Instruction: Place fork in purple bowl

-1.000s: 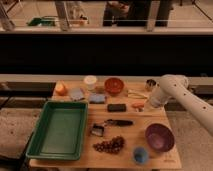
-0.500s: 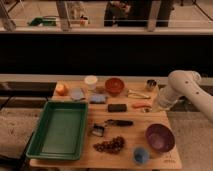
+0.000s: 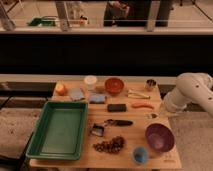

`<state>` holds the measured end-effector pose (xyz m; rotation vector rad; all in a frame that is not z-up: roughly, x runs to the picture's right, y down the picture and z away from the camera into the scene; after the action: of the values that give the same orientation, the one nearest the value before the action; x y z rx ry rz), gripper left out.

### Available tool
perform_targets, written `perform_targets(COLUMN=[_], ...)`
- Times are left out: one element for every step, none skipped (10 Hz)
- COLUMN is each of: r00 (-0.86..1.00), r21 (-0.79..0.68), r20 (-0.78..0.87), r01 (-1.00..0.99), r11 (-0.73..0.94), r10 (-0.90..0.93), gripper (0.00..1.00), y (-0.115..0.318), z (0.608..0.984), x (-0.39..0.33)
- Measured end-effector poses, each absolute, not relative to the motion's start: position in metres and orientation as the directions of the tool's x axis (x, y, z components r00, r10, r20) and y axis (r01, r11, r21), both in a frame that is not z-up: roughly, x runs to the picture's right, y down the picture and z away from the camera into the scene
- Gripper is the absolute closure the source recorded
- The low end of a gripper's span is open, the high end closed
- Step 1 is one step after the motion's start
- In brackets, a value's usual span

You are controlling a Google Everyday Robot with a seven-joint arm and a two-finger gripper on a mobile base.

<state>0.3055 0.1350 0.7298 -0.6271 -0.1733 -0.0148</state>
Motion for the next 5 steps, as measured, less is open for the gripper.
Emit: perform_targets(r00=[0.988,0.991,0.993,0.994,0.996], r21=[-0.592,-0.604,-0.603,-0.603,-0.600], r20=[0.148,0.132,0.119,0.106,0.092], r01=[0.060,0.053,0.051,0.048,0.047], r11=[0.804,0.795,0.796,0.796,0.799], r10=[0.035,0.034,0.027,0.021,0.010], gripper=[0.98,0.98,0.98,0.98,0.98], y=[0.147,0.160,0.165,0.170,0.174], z=[0.721,0.712,0.711,0.709,0.707], x=[0.313,0.319,0.322,0.324,0.324])
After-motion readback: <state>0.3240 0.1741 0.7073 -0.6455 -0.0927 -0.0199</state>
